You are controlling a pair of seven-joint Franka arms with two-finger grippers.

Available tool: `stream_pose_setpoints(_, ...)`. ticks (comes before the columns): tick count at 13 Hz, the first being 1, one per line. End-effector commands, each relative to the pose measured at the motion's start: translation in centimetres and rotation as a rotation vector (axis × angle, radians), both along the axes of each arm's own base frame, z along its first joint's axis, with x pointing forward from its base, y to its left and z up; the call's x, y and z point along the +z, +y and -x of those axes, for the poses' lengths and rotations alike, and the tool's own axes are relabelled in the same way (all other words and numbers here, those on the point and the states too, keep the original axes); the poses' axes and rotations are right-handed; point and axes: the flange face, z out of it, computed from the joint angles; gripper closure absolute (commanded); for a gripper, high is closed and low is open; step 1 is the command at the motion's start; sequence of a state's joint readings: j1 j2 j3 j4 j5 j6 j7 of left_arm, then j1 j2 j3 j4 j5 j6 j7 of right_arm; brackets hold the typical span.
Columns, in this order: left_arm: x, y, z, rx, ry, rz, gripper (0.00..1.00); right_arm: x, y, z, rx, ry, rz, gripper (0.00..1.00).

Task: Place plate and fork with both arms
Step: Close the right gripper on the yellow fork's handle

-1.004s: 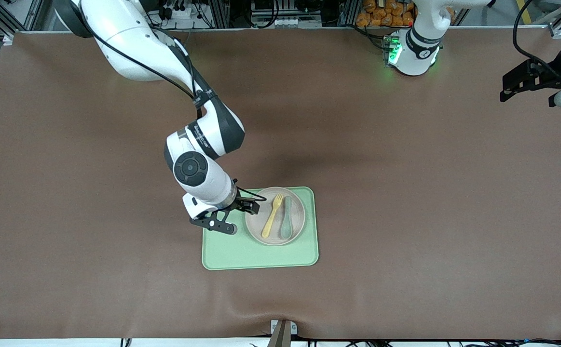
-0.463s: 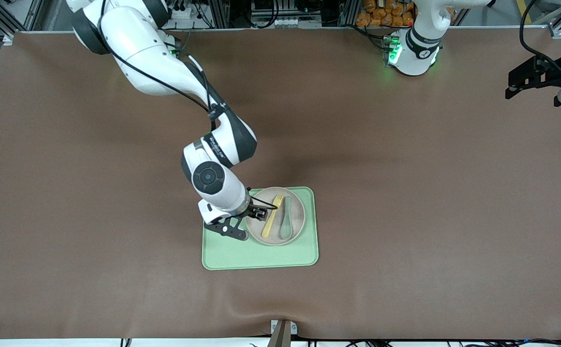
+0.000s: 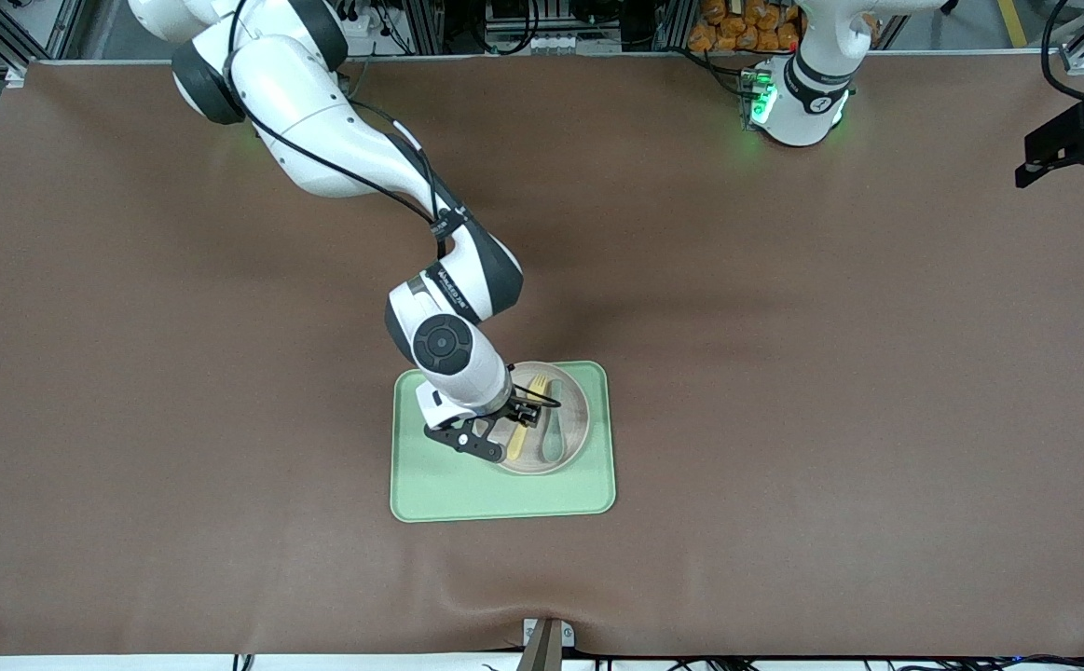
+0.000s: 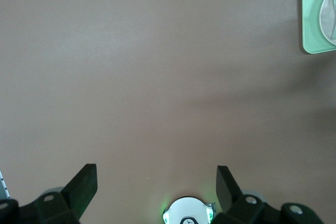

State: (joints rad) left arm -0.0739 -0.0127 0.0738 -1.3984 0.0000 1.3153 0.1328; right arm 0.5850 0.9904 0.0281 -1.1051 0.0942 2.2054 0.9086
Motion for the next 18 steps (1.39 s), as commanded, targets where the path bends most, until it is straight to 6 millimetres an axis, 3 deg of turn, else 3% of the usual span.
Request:
stream_pose_setpoints(1, 0.4, -2.0, 1.0, 0.006, 0.003, -0.012, 0.0, -1.3, 2.0, 0.3, 0.005, -0.033, 0.009, 0.43)
stream_pose_setpoints(4, 0.8, -4.3, 1.5, 0.018, -0.001, -0.017, 0.0, -1.5, 2.3, 0.6, 0.01, -0.023, 0.014, 0.51)
stream_pose_setpoints(8, 1.0, -4.0, 1.8, 0.007, 0.002, -0.016, 0.0, -1.9, 2.7, 1.3, 0.021, 0.005, 0.033, 0.6)
stream_pose_setpoints(16, 0.4, -4.0, 1.4, -0.013, 0.014, -0.024, 0.0, -3.1, 3.3, 2.1, 0.018, 0.021, 0.042, 0.62)
stream_pose_setpoints(18, 0.6, -4.2, 1.4, -0.017, 0.008, -0.025, 0.0, -3.0, 3.2, 2.0, 0.018, 0.021, 0.044, 0.74)
